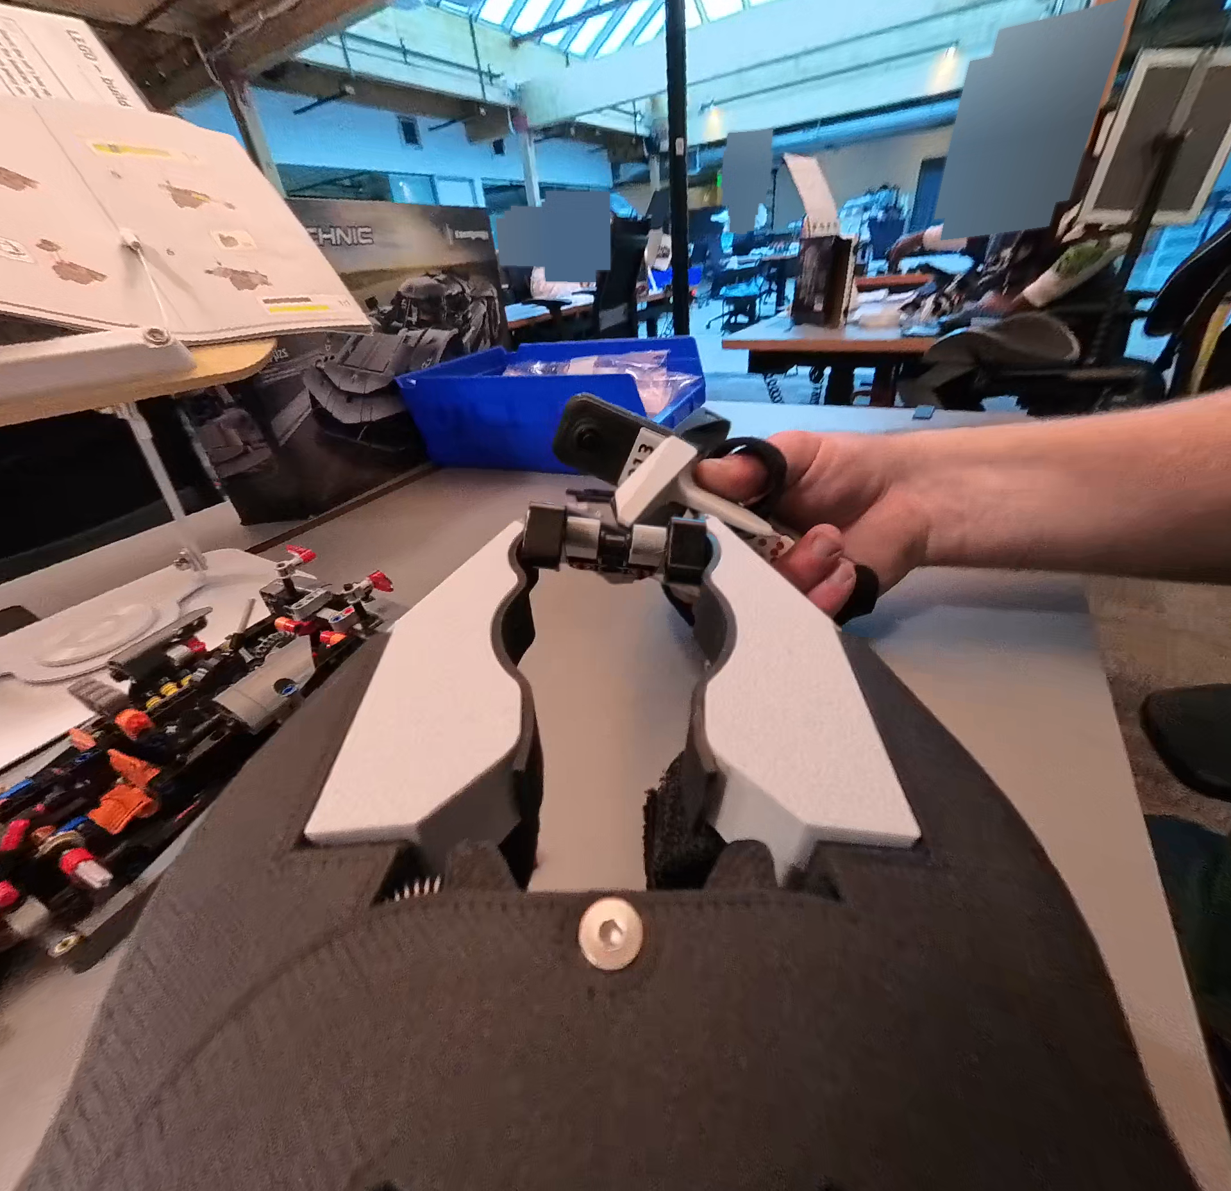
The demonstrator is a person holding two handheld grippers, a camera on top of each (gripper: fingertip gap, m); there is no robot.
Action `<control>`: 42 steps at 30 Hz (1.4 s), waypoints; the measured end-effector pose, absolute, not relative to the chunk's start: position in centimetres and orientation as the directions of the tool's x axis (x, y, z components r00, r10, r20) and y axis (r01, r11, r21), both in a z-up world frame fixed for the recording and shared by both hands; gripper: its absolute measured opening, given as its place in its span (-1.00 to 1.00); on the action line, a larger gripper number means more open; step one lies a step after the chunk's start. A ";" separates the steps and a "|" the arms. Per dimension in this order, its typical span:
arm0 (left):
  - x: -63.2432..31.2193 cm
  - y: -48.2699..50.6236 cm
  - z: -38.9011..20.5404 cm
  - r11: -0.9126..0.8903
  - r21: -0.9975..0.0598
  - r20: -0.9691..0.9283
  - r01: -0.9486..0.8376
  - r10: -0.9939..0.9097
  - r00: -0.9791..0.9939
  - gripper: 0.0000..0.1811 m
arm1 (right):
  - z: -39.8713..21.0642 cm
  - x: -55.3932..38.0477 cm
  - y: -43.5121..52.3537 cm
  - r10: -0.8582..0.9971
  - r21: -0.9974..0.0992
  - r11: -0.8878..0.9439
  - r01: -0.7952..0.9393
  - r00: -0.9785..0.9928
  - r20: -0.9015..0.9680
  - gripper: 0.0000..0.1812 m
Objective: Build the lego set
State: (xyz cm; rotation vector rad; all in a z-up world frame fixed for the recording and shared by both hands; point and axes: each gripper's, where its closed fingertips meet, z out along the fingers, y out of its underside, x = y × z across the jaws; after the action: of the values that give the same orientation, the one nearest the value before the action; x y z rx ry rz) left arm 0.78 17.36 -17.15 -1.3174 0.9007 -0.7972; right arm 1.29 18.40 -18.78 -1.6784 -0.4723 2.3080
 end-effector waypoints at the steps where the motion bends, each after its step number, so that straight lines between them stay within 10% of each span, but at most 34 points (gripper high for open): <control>1: 0.7 17.4 -17.0 0.094 -0.996 -0.084 0.000 -0.890 0.447 -0.52 | -18.9 1.3 18.4 0.389 -0.405 -0.914 -0.008 -0.296 -0.872 -0.85; 11: 0.4 18.1 -17.6 0.081 -0.997 -0.081 -0.019 -0.876 0.476 -0.51 | -25.5 2.6 19.2 0.712 -0.637 -0.702 0.319 0.293 -0.638 -0.85; 20: 0.1 18.7 -18.1 0.065 -0.997 -0.081 -0.049 -0.858 0.507 -0.51 | -29.6 3.4 19.5 0.879 -0.585 -0.458 0.669 0.440 -0.185 -0.84; 29: -0.2 18.8 -17.8 0.068 -0.997 -0.075 -0.033 -0.856 0.511 -0.51 | -28.1 2.9 20.0 0.870 -0.640 -0.464 0.613 0.449 -0.202 -0.76; 35: -0.3 18.7 -17.4 0.086 -0.996 -0.084 -0.020 -0.852 0.517 -0.51 | -22.2 1.4 20.0 0.795 -0.751 -0.596 0.285 0.336 -0.504 -0.79; 42: 0.2 18.2 -17.2 0.114 -0.993 -0.111 -0.023 -0.863 0.492 -0.51 | -18.1 0.6 18.9 0.598 -0.598 -0.801 0.006 -0.008 -0.801 -0.66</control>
State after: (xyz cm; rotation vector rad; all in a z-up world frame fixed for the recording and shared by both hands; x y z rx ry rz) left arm 0.22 18.16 -17.16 -1.3209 0.8728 -0.7475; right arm 0.55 18.86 -18.08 -1.8503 -0.6249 1.8620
